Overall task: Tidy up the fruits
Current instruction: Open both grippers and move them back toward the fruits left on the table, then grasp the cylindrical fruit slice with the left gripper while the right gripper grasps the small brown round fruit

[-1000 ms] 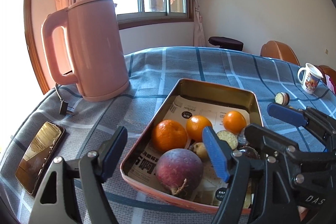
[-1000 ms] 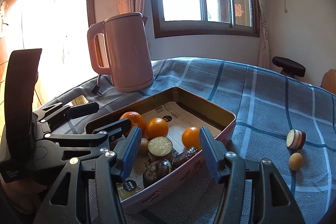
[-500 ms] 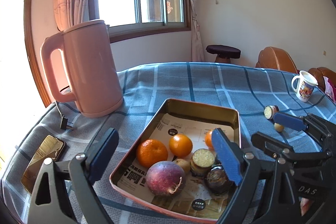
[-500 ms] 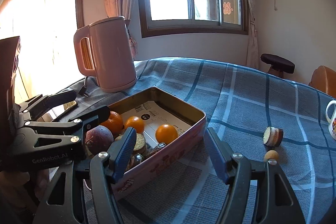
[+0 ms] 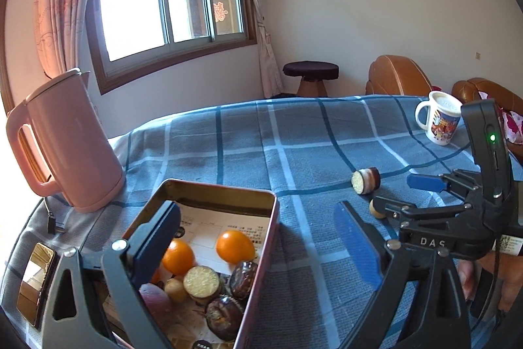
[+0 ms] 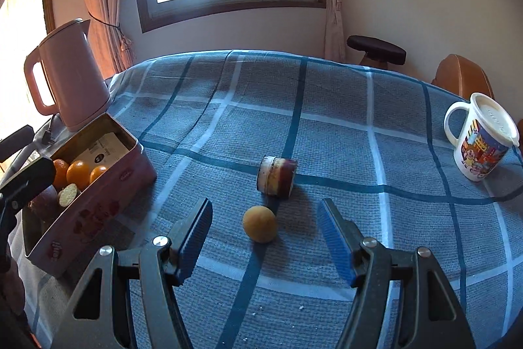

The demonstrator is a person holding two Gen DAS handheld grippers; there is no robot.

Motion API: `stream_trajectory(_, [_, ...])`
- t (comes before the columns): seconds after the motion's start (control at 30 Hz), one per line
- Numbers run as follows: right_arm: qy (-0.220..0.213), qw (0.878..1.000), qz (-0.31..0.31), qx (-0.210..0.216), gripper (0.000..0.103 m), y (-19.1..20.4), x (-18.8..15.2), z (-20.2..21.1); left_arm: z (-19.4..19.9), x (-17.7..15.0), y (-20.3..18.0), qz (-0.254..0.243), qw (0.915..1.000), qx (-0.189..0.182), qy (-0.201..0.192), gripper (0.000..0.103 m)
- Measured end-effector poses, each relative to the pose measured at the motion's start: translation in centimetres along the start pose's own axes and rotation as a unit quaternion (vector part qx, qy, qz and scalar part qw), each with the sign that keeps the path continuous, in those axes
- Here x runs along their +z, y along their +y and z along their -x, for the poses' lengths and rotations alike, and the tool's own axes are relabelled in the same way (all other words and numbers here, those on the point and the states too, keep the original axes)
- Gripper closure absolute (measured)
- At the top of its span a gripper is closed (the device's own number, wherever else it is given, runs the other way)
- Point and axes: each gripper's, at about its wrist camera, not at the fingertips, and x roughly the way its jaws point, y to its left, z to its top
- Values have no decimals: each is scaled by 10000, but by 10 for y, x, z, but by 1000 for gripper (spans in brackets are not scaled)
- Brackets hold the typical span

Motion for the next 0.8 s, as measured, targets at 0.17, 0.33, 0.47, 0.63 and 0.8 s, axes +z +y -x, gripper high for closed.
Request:
stream_trajectory(0.17, [180, 9996, 103, 172, 43, 4, 0, -11, -16, 7, -9, -48, 9999, -2, 110, 6])
stream_trajectory(0.33, [470, 9985, 115, 258, 58, 4, -2, -29, -32, 12, -14, -26, 9997, -9, 256, 6])
stream_trajectory(0.47, [560, 9976, 44, 403, 74, 0, -3, -34, -40, 14, -21, -49, 9995, -35, 313, 6])
stream_trajectory(0.63, [417, 9975, -216, 535, 75, -14, -3, -30, -47, 17, -32, -134, 9991, -108, 381, 6])
stream_trajectory(0.8, [246, 9983, -499, 152, 75, -45, -3, -24, -62, 23, -51, -169, 9984, -205, 496, 6])
